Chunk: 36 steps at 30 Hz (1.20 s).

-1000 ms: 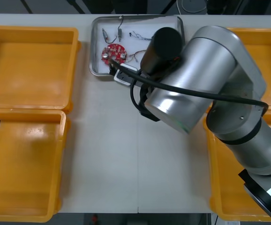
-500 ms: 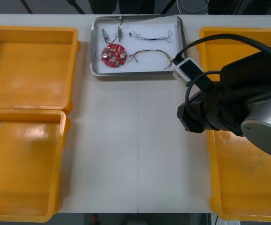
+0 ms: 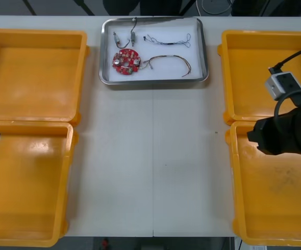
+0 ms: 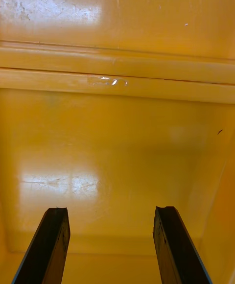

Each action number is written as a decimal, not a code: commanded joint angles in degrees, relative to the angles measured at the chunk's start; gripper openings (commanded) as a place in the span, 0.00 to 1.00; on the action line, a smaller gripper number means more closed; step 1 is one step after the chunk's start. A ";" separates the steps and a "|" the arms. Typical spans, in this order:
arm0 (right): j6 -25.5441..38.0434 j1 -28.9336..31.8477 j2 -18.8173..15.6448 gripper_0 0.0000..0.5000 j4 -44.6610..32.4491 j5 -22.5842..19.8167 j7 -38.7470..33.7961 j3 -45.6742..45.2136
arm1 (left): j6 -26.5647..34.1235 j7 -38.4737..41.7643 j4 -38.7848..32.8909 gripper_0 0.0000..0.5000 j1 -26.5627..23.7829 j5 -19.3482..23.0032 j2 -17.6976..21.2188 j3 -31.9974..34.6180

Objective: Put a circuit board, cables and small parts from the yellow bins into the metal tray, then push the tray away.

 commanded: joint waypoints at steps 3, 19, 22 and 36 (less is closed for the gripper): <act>0.16 7.26 -3.75 0.99 -1.57 -2.89 -0.89 -9.15 | -0.49 -4.57 -1.60 1.00 1.07 0.42 2.53 1.60; 0.16 14.64 -5.59 0.99 5.72 -3.94 2.28 -19.61 | -0.49 -4.57 -1.60 1.00 1.07 0.42 2.53 1.60; 0.16 14.56 -6.56 0.99 7.83 -4.30 3.16 -20.14 | -0.49 -4.57 -1.60 1.00 1.07 0.42 2.53 1.60; 0.16 13.59 -7.88 0.99 12.31 -8.78 4.47 -23.48 | -0.49 -4.57 -1.60 1.00 1.07 0.42 2.53 1.60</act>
